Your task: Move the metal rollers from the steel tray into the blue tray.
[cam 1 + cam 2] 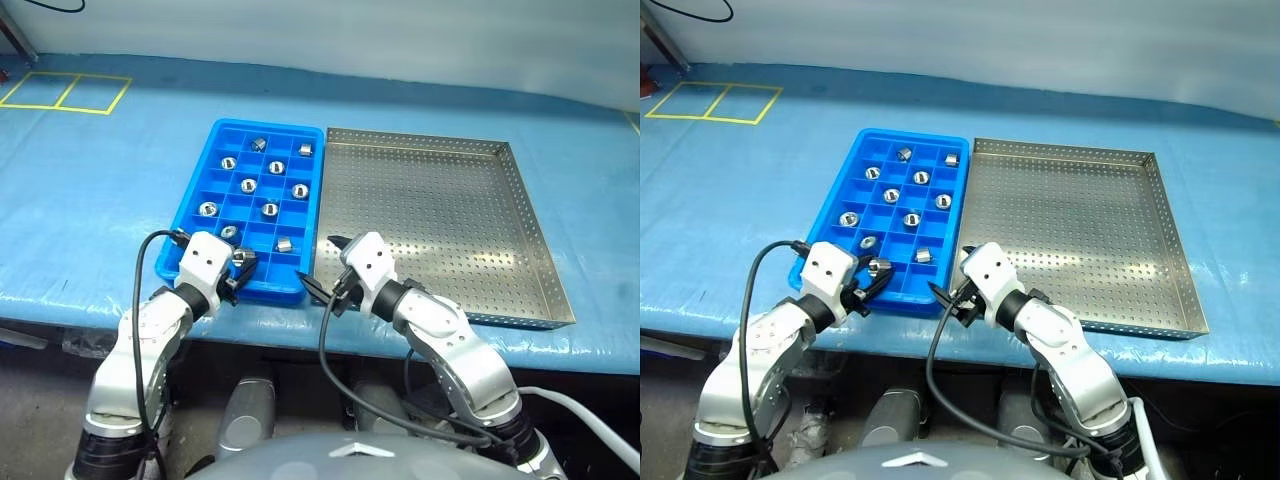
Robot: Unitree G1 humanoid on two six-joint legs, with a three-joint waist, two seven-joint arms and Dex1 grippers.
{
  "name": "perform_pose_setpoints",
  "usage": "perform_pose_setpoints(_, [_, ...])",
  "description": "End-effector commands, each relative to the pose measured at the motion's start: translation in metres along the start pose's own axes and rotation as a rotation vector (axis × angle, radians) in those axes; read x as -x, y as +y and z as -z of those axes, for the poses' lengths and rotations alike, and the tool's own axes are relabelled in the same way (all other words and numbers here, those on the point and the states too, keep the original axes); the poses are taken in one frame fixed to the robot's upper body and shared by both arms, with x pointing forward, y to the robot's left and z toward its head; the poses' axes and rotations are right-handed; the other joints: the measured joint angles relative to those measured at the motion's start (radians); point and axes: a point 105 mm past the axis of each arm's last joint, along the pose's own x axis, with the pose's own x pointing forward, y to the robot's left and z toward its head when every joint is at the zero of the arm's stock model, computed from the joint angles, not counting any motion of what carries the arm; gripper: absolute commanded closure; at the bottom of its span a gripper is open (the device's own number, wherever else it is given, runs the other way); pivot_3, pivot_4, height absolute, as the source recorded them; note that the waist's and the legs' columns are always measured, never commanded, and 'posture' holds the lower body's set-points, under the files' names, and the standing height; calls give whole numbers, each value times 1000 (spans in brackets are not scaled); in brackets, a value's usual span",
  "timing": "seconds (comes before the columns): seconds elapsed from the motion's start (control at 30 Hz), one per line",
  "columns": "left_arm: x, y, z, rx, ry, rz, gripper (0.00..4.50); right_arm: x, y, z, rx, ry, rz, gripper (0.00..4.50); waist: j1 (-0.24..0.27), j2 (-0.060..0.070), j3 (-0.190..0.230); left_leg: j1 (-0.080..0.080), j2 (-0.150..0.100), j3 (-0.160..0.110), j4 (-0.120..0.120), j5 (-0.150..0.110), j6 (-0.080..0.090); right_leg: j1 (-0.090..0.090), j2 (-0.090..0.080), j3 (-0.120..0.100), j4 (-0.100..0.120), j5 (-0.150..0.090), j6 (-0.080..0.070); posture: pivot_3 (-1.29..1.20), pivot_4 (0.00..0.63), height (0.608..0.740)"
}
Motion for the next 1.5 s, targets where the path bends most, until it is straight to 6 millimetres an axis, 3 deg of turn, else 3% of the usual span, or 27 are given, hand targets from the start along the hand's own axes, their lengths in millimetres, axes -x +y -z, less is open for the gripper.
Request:
perform_pose_setpoints(0.03, [-3, -5, -8, -3, -24, 34, 919, 1, 0, -7, 12, -34, 18, 0, 0, 0, 0, 0, 0, 0, 0, 0, 0, 0, 0, 0, 0, 0, 0, 80, 150, 740])
perform_pose_setpoints(0.13, [-4, -4, -10, -4, -30, 37, 49, 2, 0, -6, 12, -33, 24, 0, -1, 0, 0, -1, 0, 0, 0, 0, 0, -1, 0, 0, 0, 0, 0, 80, 150, 740])
perform_pose_setpoints(0.23, [-5, -3, -14, -9, -46, 36, 49, 3, 0, -6, 11, -33, 30, 0, -2, 0, 0, -1, 0, 0, 0, 0, 0, -1, 0, 0, 0, 0, 0, 80, 150, 740])
perform_pose_setpoints(0.37, [-4, 9, -34, -8, -154, -11, 49, 5, -2, -8, 23, -38, 41, 0, -2, 0, 0, -1, 0, 0, 0, 0, 0, -1, 0, 0, 0, 0, 0, 69, 150, 740])
perform_pose_setpoints(0.63, [6, 59, -74, 122, -459, -305, 49, 18, -37, -13, 97, -27, 146, 0, -1, 0, 0, -2, 0, 0, 0, 0, 0, -1, 0, 0, -1, 0, 0, 55, 150, 740])
perform_pose_setpoints(0.8, [10, 76, -62, 174, -486, -409, 49, 27, -60, -13, 61, -52, 295, 0, -3, -1, 0, -2, -1, 0, 0, 0, 0, -1, 0, 0, -1, 0, 0, 39, 150, 740])
perform_pose_setpoints(0.87, [11, 81, -50, 189, -464, -456, 49, 36, -75, -7, 5, -77, 433, 0, -4, -1, 0, -2, -1, 0, 0, 0, 0, -1, 0, 0, -1, 0, 0, 33, 150, 740])
perform_pose_setpoints(1.0, [8, 79, -40, 203, -452, -466, 49, 52, -88, 3, -55, -97, 614, 0, -4, -1, 0, -3, -1, 0, 0, 0, 0, -1, 0, 0, -1, 1, 1, 23, 150, 740])
perform_pose_setpoints(1.13, [4, 74, -33, 203, -440, -476, 49, 69, -91, 20, -111, -80, 761, 0, -7, -1, 0, -3, -1, 0, 0, 0, 0, -1, 0, 0, -1, 1, 1, 16, 150, 740])
perform_pose_setpoints(1.27, [2, 73, -27, 210, -427, -498, 49, 79, -91, 24, -179, -117, 859, 0, -12, -1, -1, -3, 0, 1, 0, 0, 0, -2, 0, 0, -1, 1, 1, 11, 150, 740])
perform_pose_setpoints(1.5, [-1, 71, -24, 213, -418, -499, 49, 77, -91, 27, -191, -119, 890, 0, -11, -1, -1, -3, 0, 1, 0, 0, 0, -2, 0, 0, -1, 0, 1, 4, 150, 740])
